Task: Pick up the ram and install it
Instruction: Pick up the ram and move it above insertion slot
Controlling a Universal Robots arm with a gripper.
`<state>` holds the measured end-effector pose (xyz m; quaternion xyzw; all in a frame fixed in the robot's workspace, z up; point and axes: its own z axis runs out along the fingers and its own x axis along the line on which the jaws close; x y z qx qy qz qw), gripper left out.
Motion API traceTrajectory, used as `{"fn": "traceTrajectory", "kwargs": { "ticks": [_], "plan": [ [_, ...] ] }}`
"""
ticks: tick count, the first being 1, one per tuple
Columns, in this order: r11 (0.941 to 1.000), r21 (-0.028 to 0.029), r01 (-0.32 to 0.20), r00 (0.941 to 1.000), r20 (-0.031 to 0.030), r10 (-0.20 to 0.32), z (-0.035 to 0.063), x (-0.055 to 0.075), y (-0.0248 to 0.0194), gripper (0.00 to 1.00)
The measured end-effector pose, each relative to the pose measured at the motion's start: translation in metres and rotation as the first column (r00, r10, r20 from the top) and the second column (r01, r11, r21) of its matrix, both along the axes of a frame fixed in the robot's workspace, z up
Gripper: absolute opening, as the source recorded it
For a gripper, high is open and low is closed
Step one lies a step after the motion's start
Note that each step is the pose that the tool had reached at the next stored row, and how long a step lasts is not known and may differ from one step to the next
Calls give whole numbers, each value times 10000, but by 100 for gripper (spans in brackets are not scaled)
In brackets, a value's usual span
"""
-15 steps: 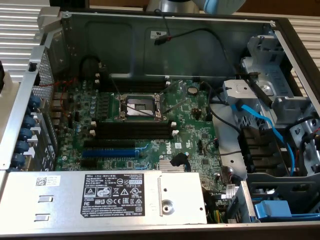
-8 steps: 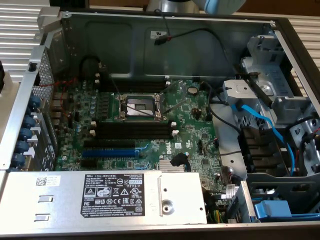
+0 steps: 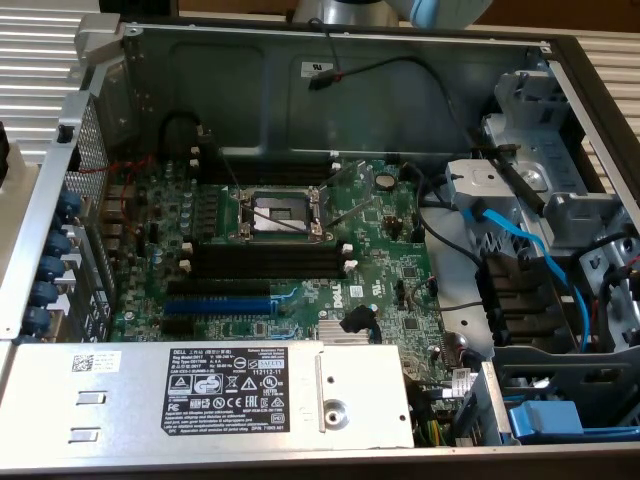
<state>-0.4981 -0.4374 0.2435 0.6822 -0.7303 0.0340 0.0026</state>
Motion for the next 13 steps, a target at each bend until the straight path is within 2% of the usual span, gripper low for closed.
{"fn": "traceTrajectory", "kwargs": {
  "ticks": [4,7,13],
  "plan": [
    [10000,23,-1,10000,0,1,-65,3,11,11],
    [10000,43,-1,10000,0,1,-98,3,37,11],
    [10000,53,0,10000,1,0,-159,-20,43,11]
  ]
}}
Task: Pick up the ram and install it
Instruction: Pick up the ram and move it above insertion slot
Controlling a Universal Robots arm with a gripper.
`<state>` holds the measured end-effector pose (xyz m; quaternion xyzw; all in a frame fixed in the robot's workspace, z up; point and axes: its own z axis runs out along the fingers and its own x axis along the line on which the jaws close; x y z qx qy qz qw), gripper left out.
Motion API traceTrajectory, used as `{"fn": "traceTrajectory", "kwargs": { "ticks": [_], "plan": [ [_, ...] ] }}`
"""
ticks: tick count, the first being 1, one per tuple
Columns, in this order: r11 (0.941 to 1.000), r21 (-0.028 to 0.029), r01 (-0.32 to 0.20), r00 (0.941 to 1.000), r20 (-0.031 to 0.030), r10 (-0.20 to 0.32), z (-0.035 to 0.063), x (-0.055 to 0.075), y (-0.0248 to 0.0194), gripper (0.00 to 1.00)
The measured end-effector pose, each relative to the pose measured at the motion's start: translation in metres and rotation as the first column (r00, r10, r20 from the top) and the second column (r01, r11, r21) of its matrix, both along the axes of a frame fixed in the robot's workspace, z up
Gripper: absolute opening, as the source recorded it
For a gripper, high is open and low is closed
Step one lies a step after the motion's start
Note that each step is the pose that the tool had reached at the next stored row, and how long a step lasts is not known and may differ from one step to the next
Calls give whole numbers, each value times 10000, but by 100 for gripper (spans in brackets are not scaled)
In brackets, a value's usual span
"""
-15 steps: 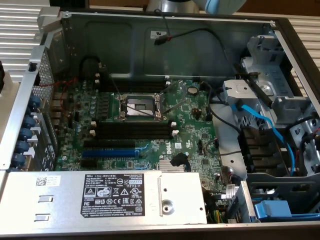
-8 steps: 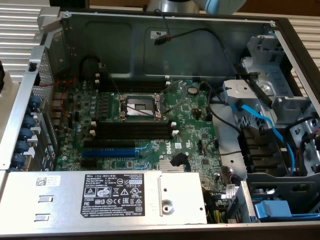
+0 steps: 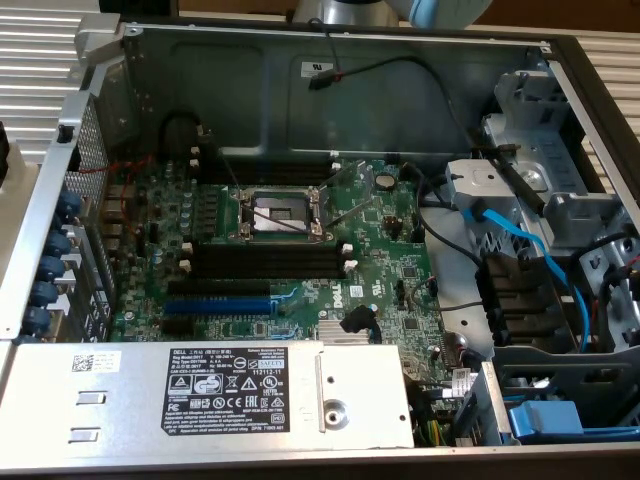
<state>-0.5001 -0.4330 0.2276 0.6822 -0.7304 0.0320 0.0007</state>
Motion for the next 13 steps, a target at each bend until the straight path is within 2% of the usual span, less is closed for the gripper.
{"fn": "traceTrajectory", "kwargs": {
  "ticks": [8,13],
  "plan": [
    [10000,49,0,10000,-4,0,-53,-7,1,11],
    [10000,50,-1,10000,-2,1,-54,-7,1,11]
  ]
}}
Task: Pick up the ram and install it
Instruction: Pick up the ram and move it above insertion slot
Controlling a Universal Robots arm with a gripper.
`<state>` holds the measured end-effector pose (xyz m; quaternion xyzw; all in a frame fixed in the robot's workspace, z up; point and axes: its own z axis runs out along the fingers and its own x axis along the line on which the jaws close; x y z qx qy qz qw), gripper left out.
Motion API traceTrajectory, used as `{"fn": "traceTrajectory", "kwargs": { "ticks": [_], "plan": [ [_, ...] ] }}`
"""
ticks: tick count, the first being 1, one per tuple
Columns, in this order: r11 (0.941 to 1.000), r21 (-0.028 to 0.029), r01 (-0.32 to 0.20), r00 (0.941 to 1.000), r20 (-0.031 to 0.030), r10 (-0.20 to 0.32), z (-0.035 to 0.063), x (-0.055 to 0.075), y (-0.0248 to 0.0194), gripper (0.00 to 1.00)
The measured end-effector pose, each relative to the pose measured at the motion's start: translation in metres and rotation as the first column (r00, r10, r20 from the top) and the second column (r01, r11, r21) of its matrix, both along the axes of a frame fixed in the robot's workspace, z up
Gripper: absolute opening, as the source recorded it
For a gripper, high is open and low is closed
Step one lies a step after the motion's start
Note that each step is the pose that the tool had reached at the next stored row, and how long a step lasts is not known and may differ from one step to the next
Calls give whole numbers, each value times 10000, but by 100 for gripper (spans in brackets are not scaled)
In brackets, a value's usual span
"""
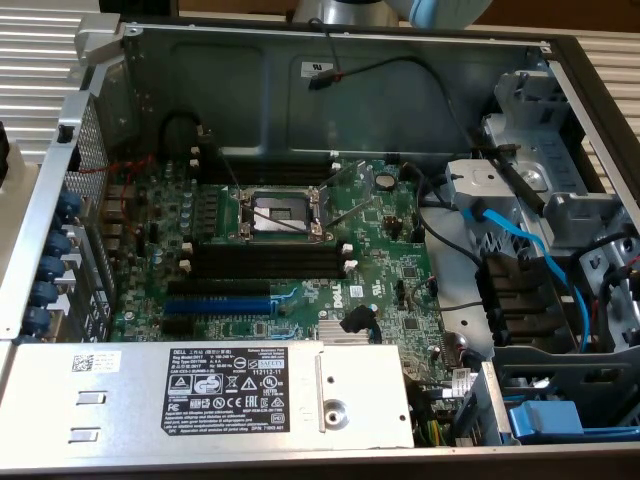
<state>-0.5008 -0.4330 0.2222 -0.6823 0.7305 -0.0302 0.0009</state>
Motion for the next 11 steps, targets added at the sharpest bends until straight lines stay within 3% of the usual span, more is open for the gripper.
{"fn": "traceTrajectory", "kwargs": {
  "ticks": [9,10,11],
  "plan": [
    [10000,0,-1,10000,0,1,0,0,0,12],
    [10000,0,-1,10000,0,1,0,0,0,18],
    [10000,0,-1,10000,0,1,0,0,0,18]
  ]
}}
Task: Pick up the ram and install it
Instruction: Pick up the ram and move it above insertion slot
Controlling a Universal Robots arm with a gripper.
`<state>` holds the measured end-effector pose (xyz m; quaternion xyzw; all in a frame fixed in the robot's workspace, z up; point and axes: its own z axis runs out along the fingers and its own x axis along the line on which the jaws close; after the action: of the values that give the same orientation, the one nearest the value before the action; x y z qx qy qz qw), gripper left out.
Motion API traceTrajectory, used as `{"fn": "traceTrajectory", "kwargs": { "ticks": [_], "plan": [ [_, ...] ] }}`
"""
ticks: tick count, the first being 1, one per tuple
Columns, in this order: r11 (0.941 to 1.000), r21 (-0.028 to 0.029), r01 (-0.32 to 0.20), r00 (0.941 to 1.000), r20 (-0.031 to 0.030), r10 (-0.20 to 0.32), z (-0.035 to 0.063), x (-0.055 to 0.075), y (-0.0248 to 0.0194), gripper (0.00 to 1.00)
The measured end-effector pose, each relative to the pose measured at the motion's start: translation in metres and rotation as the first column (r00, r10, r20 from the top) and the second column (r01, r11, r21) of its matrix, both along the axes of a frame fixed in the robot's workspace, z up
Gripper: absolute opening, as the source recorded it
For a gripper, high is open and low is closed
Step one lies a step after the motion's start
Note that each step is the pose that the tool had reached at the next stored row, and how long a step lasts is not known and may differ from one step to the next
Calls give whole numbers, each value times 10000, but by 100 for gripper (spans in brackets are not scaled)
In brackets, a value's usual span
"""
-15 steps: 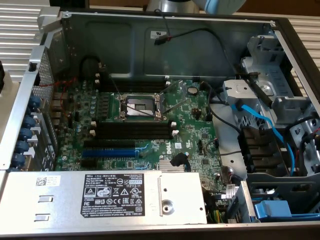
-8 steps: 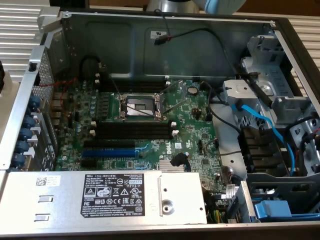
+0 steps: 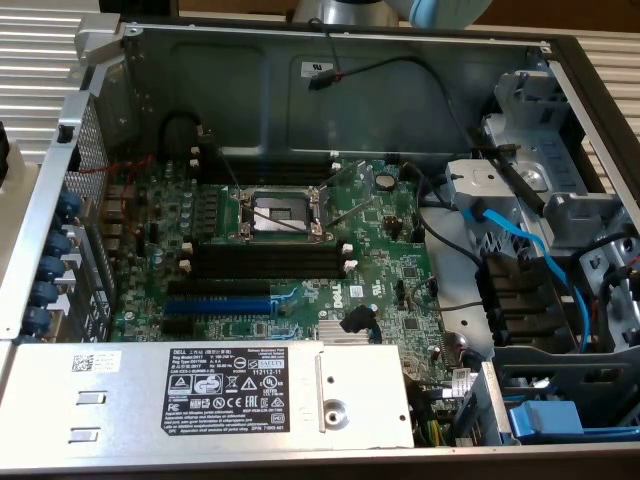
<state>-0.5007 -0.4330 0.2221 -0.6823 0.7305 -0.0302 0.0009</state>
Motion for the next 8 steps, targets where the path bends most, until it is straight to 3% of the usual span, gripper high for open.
{"fn": "traceTrajectory", "kwargs": {
  "ticks": [7,8],
  "plan": [
    [10000,0,0,10000,0,0,0,0,0,20],
    [10000,0,1,10000,1,-1,0,0,0,27]
  ]
}}
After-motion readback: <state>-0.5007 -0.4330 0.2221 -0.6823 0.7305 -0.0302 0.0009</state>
